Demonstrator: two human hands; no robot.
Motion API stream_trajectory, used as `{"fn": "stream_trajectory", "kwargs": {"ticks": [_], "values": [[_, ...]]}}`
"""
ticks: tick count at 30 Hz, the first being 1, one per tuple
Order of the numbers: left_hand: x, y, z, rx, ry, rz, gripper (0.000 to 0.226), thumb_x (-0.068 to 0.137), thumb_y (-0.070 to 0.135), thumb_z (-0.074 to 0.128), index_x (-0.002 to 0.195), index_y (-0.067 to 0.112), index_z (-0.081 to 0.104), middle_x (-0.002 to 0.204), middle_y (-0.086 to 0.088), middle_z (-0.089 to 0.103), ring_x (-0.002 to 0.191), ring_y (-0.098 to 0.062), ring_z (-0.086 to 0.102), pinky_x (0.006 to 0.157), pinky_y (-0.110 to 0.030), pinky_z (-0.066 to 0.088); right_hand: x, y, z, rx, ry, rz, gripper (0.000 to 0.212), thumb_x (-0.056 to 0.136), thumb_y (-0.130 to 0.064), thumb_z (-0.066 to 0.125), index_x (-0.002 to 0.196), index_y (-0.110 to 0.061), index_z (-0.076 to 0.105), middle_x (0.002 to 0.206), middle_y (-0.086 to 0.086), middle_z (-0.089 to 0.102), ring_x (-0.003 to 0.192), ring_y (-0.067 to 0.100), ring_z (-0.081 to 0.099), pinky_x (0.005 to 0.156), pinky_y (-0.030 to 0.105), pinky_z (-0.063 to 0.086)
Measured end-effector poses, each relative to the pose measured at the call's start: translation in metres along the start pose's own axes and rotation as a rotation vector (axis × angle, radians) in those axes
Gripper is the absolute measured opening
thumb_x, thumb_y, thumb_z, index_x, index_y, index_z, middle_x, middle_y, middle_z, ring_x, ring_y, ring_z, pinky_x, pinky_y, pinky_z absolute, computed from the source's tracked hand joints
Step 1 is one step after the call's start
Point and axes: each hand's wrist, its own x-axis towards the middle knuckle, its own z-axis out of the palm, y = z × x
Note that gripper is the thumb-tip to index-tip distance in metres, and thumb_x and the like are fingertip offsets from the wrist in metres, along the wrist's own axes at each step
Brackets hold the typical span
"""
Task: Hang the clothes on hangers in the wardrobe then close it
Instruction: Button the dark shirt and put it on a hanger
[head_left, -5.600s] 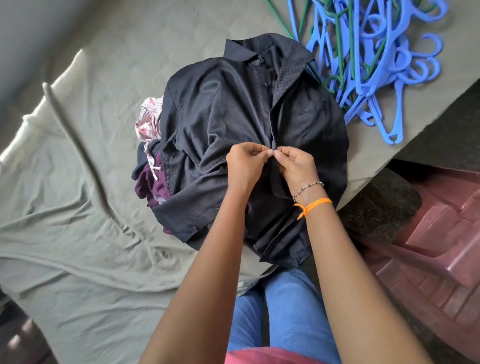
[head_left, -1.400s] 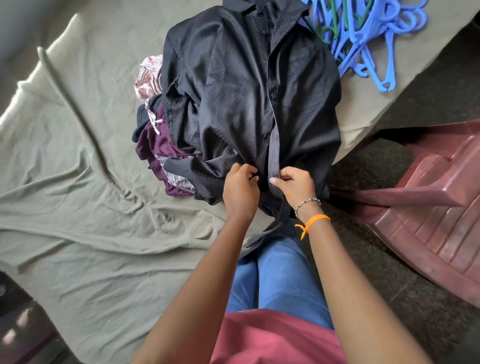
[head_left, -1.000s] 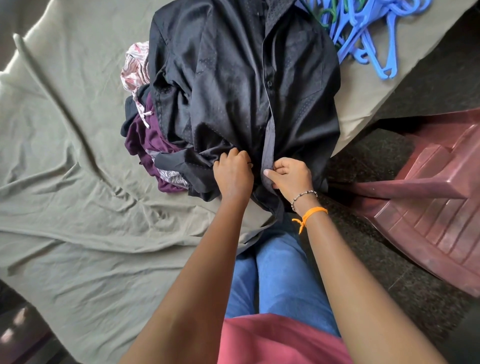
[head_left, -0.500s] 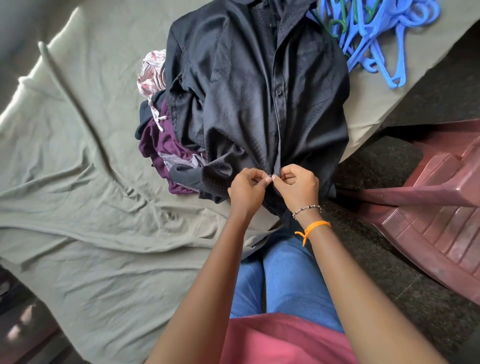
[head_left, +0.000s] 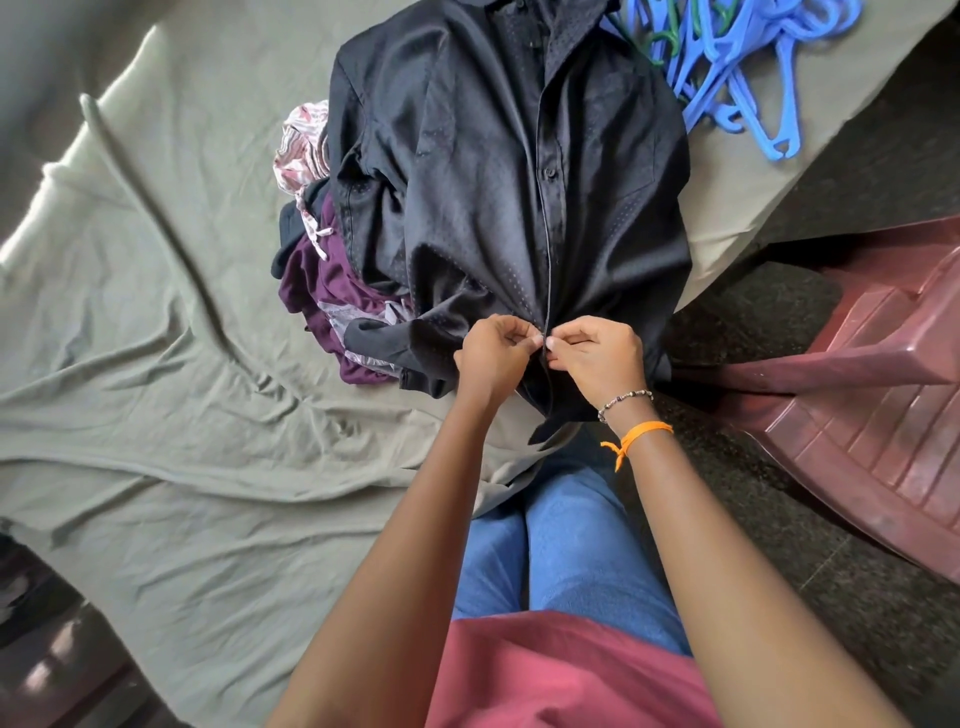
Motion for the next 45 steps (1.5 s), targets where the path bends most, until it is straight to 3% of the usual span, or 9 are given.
{"fn": "stream_trajectory", "kwargs": {"ticks": [10, 16, 22, 28, 32, 36, 40, 42, 45], "values": [[0.001, -0.004, -0.003, -0.302, -0.067, -0.049, 0.022, 0.081, 0.023, 0.069, 0.059, 0.022, 0.07, 0.066, -0.002, 0.068, 0.072, -0.016, 0.061, 0.081, -0.041, 0.053, 0.007, 0.0, 0.0, -0.059, -0.048, -0.091, 0.012, 0.076, -0.005, 0.075, 0.072, -0.008, 0.064, 0.059, 0.001, 0.064, 0.055, 0.01, 0.064, 0.062, 0.022, 0.056], [-0.003, 0.005, -0.011, -0.331, -0.146, -0.021, 0.023, 0.095, 0.002, 0.05, 0.077, 0.008, 0.062, 0.066, 0.004, 0.063, 0.059, 0.001, 0.054, 0.061, -0.014, 0.043, 0.016, 0.0, -0.012, 0.096, -0.249, 0.09, 0.018, 0.086, -0.002, 0.062, 0.077, -0.018, 0.063, 0.073, 0.0, 0.063, 0.065, 0.007, 0.059, 0.066, 0.018, 0.052], [-0.021, -0.033, -0.008, 0.499, 0.293, 0.091, 0.036, 0.078, -0.005, 0.05, 0.106, 0.017, 0.059, 0.113, -0.004, 0.054, 0.099, -0.029, 0.048, 0.08, -0.037, 0.034, -0.001, 0.016, 0.014, -0.285, -0.106, -0.046, 0.033, 0.074, -0.014, 0.069, 0.091, -0.015, 0.041, 0.084, -0.003, 0.042, 0.074, 0.017, 0.043, 0.068, 0.026, 0.036], [-0.015, -0.059, -0.007, 0.954, 0.568, 0.242, 0.05, 0.055, 0.008, 0.075, 0.099, 0.021, 0.053, 0.099, -0.001, 0.052, 0.092, -0.025, 0.045, 0.084, -0.035, 0.03, -0.001, 0.033, 0.049, -0.605, 0.0, 0.025, 0.07, 0.066, -0.045, 0.078, 0.11, -0.01, 0.035, 0.12, 0.008, 0.044, 0.111, 0.032, 0.051, 0.075, 0.041, 0.045], [0.002, -0.064, -0.025, 1.104, 0.656, 0.458, 0.035, 0.058, 0.002, 0.063, 0.09, 0.017, 0.062, 0.103, -0.005, 0.057, 0.101, -0.026, 0.038, 0.101, -0.043, 0.024, 0.014, 0.041, 0.052, -0.67, 0.078, -0.052, 0.046, 0.077, -0.022, 0.061, 0.113, -0.007, 0.035, 0.119, 0.012, 0.046, 0.11, 0.037, 0.049, 0.07, 0.041, 0.04], [-0.001, -0.057, -0.041, 1.019, 0.614, 0.515, 0.013, 0.059, 0.007, 0.059, 0.071, 0.012, 0.06, 0.076, -0.006, 0.061, 0.084, -0.031, 0.057, 0.102, -0.041, 0.024, 0.01, 0.049, 0.047, -0.478, 0.015, 0.03, 0.045, 0.075, -0.028, 0.064, 0.107, -0.014, 0.036, 0.11, 0.005, 0.057, 0.102, 0.033, 0.055, 0.072, 0.037, 0.041], [-0.049, -0.054, -0.023, 0.678, 0.351, 0.357, 0.015, 0.081, 0.012, 0.047, 0.093, 0.007, 0.055, 0.079, -0.019, 0.066, 0.072, -0.041, 0.062, 0.065, -0.041, 0.045, 0.002, 0.052, 0.063, -0.697, -0.007, 0.032, 0.087, 0.07, -0.048, 0.074, 0.133, -0.01, 0.027, 0.13, 0.011, 0.045, 0.119, 0.034, 0.047, 0.086, 0.045, 0.044], [-0.078, -0.054, -0.009, 0.342, 0.207, 0.219, 0.019, 0.083, 0.011, 0.052, 0.102, 0.01, 0.049, 0.086, -0.018, 0.065, 0.083, -0.042, 0.059, 0.068, -0.043, 0.044, 0.005, 0.05, 0.065, -0.668, 0.018, 0.051, 0.08, 0.082, -0.035, 0.064, 0.142, -0.005, 0.019, 0.134, 0.016, 0.045, 0.119, 0.037, 0.05, 0.087, 0.045, 0.044], [-0.102, -0.062, 0.006, 0.121, 0.182, 0.052, 0.015, 0.077, 0.01, 0.055, 0.087, 0.017, 0.048, 0.08, -0.006, 0.063, 0.083, -0.033, 0.058, 0.07, -0.037, 0.044, 0.005, 0.054, 0.049, -0.585, 0.11, 0.058, 0.048, 0.087, -0.017, 0.053, 0.13, -0.005, 0.035, 0.119, 0.022, 0.058, 0.106, 0.043, 0.057, 0.08, 0.043, 0.044]]}}
